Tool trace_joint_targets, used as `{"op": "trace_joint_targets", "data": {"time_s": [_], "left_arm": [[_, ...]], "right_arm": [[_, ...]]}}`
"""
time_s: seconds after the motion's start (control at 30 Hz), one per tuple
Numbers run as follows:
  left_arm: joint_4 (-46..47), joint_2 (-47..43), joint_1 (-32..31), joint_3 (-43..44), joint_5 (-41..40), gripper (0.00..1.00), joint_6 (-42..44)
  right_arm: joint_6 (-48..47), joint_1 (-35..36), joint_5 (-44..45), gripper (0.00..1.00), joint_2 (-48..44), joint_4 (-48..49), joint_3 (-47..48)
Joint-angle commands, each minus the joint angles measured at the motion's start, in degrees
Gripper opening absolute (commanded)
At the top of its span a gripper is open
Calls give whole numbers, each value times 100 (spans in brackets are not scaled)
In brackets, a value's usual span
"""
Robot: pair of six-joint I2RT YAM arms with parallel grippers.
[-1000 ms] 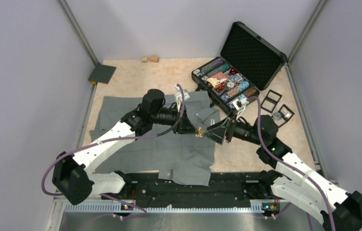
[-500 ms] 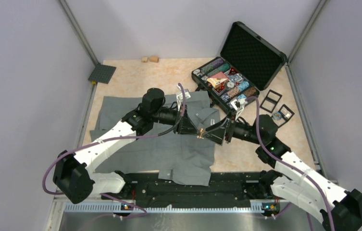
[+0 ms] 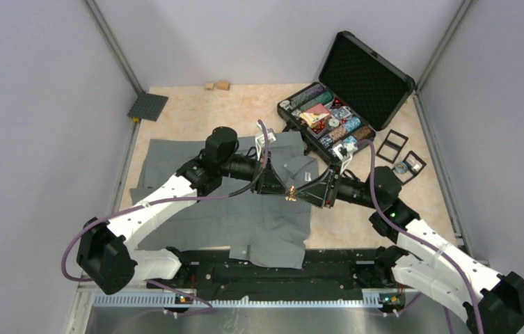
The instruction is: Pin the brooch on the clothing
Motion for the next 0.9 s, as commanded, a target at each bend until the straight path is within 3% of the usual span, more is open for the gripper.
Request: {"op": "trace_joint_targets", "data": {"time_s": [0.0,0.13,0.17,0.23,0.67,0.87], "left_arm": [[276,-79,-49,-12,226,0,-10],[423,-50,-80,-19,267,0,-30],[441,-39,-83,-20,256,0,-56],[496,-17,-93,-35,272,0,-103],[536,19,-94,-44,296,0,-116],[195,-33,-92,-5,-244,0,137]], "right_arm": [[21,28,41,28,75,245,20],[-25,28,172,26,189,115,61],[-54,28,201,26,-368,71,77],[-130,28,248,24,308,-23,138],[-279,28,237,24,485,18,208],[-288,28,-38,41,388,109,196]]}}
